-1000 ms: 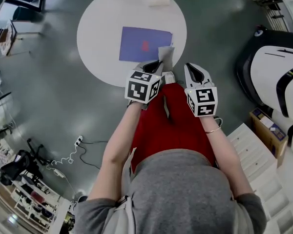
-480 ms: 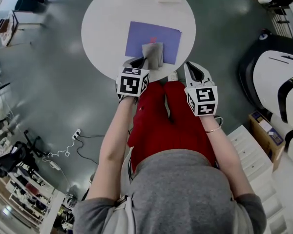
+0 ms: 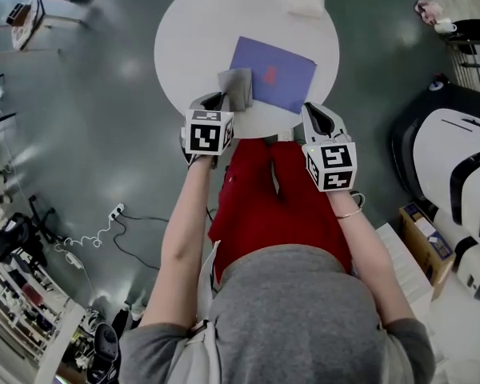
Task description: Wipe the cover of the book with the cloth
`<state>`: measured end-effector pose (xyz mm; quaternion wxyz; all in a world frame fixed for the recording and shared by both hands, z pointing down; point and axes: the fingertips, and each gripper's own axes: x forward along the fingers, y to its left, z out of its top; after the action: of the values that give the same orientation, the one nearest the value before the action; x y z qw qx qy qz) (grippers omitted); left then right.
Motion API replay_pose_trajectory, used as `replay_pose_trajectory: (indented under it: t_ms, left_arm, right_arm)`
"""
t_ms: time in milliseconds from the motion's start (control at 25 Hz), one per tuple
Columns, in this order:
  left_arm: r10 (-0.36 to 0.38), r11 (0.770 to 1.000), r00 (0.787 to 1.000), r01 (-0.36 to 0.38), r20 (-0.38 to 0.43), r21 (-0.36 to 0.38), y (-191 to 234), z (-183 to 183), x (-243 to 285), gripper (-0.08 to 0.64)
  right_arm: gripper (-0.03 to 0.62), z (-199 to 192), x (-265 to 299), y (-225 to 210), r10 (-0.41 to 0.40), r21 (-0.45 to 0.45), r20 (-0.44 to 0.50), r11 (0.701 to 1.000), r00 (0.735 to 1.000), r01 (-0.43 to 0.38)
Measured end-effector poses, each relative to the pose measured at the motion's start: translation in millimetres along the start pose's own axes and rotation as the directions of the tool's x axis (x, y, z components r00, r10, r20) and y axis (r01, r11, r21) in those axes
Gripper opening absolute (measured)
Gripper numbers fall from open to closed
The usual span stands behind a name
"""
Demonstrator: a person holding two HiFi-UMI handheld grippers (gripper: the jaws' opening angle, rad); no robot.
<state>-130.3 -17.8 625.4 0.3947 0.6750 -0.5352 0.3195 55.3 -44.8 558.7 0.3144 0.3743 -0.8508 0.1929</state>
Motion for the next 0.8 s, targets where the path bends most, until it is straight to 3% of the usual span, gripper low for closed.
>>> replay_pose_trajectory:
  t_ms: [560,800]
  left_arm:
    - [0.146,0.987,0.982,-0.136,0.12,-0.087,35,3,-50,0.025]
    - [0.177,0.978,0.966,-0.151,0.187,-0.145,35,10,-76,0.025]
  right_arm:
    - [0.031,16,-2,20,0.063,-0.037,0.034,0.997,0.997,-0.062]
    - [0.031,15,-7,20,0.077,-0.055,0.033,0.996,0.996,-0.075]
